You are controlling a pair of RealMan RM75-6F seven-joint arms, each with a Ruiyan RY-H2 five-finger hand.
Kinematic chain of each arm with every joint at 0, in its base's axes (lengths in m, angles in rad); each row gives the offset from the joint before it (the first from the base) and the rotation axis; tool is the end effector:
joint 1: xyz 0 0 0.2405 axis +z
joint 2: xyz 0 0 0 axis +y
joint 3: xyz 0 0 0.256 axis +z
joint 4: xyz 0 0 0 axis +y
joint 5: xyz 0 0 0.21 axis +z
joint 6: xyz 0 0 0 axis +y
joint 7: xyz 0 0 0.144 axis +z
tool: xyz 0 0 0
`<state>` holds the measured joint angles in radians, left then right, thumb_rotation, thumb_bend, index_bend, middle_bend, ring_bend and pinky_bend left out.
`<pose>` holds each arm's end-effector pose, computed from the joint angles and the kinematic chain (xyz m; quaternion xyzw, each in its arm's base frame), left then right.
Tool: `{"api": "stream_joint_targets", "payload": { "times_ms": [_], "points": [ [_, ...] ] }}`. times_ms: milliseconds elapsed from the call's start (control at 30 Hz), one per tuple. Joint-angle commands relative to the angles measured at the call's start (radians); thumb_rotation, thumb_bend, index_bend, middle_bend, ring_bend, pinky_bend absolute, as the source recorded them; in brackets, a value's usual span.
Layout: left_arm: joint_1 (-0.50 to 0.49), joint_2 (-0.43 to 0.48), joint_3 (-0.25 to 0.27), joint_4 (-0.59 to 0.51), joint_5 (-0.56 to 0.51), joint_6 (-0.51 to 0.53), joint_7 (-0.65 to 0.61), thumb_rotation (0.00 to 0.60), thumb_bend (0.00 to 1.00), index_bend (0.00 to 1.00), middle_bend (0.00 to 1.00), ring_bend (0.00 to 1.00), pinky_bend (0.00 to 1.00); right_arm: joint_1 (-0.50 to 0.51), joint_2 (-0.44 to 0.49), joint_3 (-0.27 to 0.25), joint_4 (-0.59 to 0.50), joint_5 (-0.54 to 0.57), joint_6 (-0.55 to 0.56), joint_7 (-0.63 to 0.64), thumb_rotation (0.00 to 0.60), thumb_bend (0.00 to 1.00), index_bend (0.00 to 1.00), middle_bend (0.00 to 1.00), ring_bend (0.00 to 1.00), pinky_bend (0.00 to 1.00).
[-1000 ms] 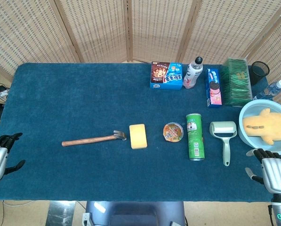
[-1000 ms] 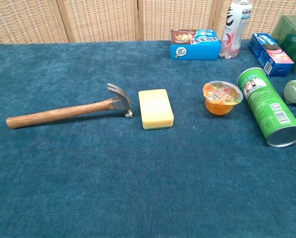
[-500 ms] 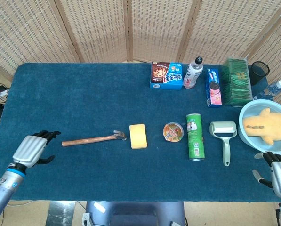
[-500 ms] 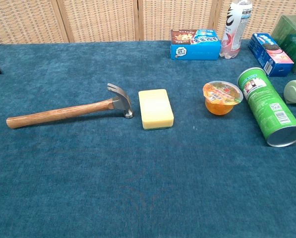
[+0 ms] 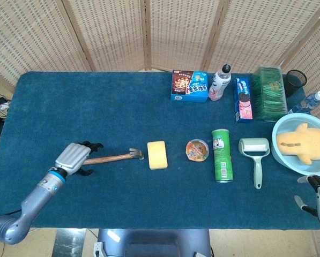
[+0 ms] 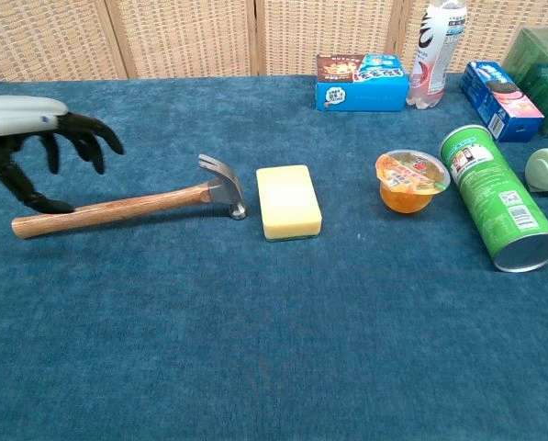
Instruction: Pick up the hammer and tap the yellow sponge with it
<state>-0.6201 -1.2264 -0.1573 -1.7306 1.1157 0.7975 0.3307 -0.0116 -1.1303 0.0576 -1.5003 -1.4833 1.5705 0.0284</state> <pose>-0.1920 0.3098 0.0472 -0.7685 -0.4149 -0.2851 0.3949 -0.3434 -0.1512 0.1804 0.5634 -0.3679 0.3641 0.6439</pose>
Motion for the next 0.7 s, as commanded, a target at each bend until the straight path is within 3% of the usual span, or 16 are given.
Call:
{"api": "stream_joint_targets", "payload": {
  "times_ms": [33, 300, 700],
  "points": [
    [-0.05, -0.053, -0.008, 0.046, -0.052, -0.034, 0.024, 0.6, 0.34, 0.18, 0.3, 0.24, 0.36, -0.004, 0.0, 0.001, 0.007, 0.002, 0.003, 0.006, 0.6, 0.25, 0.41, 0.42, 0.45, 0.4],
    [-0.14, -0.167, -0.01, 0.143, -0.133, -0.079, 0.032, 0.6, 0.36, 0.18, 0.3, 0.24, 0.36, -0.017, -0.003, 0.002, 0.018, 0.012, 0.009, 0.017, 0.6, 0.25, 0.41, 0.42, 0.45, 0.4],
    [-0.204, -0.222, 0.007, 0.196, -0.162, -0.12, -0.016, 0.6, 0.44, 0.19, 0.3, 0.24, 0.37, -0.032, -0.002, 0.006, 0.02, 0.022, 0.015, 0.019, 0.6, 0.25, 0.41, 0.42, 0.45, 0.4]
  ]
}}
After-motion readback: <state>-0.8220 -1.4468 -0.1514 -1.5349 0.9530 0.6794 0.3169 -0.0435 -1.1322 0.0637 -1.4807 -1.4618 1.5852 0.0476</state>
